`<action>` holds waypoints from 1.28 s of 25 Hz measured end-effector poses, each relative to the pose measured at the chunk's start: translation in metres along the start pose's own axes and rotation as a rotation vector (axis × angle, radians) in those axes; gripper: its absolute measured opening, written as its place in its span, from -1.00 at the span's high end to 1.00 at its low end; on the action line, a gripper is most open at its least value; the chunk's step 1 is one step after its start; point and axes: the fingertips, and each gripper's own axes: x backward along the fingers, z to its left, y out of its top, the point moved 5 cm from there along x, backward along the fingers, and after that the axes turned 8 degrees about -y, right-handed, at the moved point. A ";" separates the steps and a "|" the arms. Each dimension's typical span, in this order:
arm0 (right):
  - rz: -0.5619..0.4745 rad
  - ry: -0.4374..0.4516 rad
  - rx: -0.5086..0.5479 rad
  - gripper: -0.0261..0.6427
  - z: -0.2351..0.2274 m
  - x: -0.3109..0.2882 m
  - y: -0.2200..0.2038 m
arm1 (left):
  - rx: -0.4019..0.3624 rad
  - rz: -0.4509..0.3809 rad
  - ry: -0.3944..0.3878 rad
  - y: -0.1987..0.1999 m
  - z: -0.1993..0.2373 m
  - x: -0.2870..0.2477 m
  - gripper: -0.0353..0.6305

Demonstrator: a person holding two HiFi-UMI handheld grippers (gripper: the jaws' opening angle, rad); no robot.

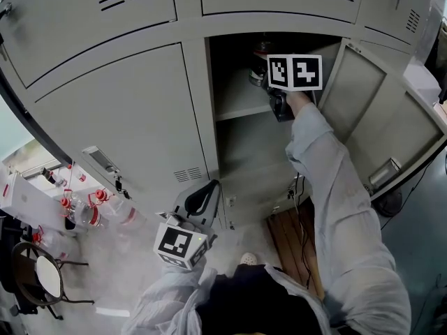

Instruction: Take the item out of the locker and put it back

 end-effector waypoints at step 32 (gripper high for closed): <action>-0.116 -0.004 0.033 -0.24 0.034 0.079 -0.012 | 0.026 0.037 -0.053 -0.008 -0.017 0.034 0.87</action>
